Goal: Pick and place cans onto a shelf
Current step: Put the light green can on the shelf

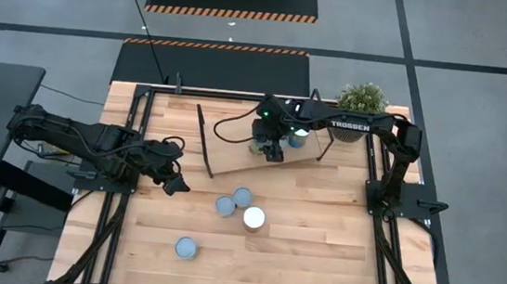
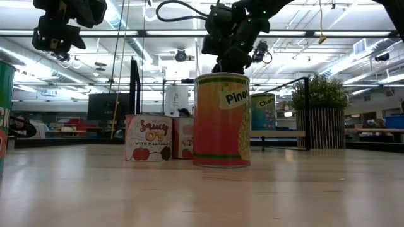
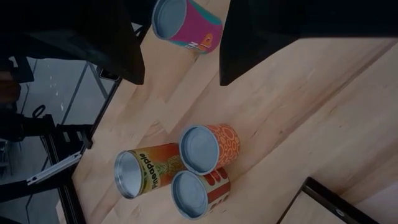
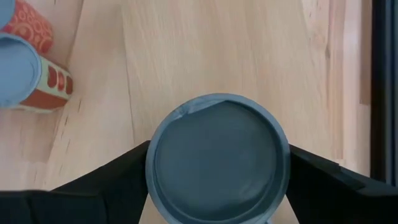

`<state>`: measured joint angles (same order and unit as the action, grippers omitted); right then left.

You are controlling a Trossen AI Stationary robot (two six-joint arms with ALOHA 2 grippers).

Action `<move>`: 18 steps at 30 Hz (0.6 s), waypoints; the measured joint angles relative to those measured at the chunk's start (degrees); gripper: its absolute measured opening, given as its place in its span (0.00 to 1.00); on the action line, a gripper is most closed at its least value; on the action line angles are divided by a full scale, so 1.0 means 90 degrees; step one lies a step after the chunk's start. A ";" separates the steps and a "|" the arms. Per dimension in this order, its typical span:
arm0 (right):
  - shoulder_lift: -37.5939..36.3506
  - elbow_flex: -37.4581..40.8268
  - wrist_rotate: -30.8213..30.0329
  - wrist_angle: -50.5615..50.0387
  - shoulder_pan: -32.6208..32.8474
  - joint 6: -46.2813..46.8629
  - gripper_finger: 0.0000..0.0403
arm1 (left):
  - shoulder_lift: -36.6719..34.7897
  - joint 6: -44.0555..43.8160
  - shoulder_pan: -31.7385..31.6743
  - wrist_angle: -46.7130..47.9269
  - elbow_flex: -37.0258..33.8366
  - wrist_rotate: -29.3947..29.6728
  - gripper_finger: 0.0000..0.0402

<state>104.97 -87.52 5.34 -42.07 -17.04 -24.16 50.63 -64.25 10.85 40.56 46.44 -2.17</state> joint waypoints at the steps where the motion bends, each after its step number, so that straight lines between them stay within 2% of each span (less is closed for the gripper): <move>1: 0.0000 0.0037 -0.0015 -0.0005 -0.0004 0.0001 0.82 | 0.0000 0.0000 0.0000 0.0000 0.0000 0.0000 0.53; 12: 0.0000 0.0181 -0.0157 0.0001 -0.0004 0.0051 0.84 | 0.0000 0.0020 0.0000 0.0049 0.0000 0.0000 0.54; 18: 0.0000 0.0184 -0.0157 -0.0021 -0.0004 0.0051 0.85 | 0.0000 0.0022 0.0000 0.0097 0.0000 0.0000 0.64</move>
<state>104.97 -85.86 3.92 -42.26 -17.08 -23.70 50.63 -64.05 10.85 41.42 46.44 -2.17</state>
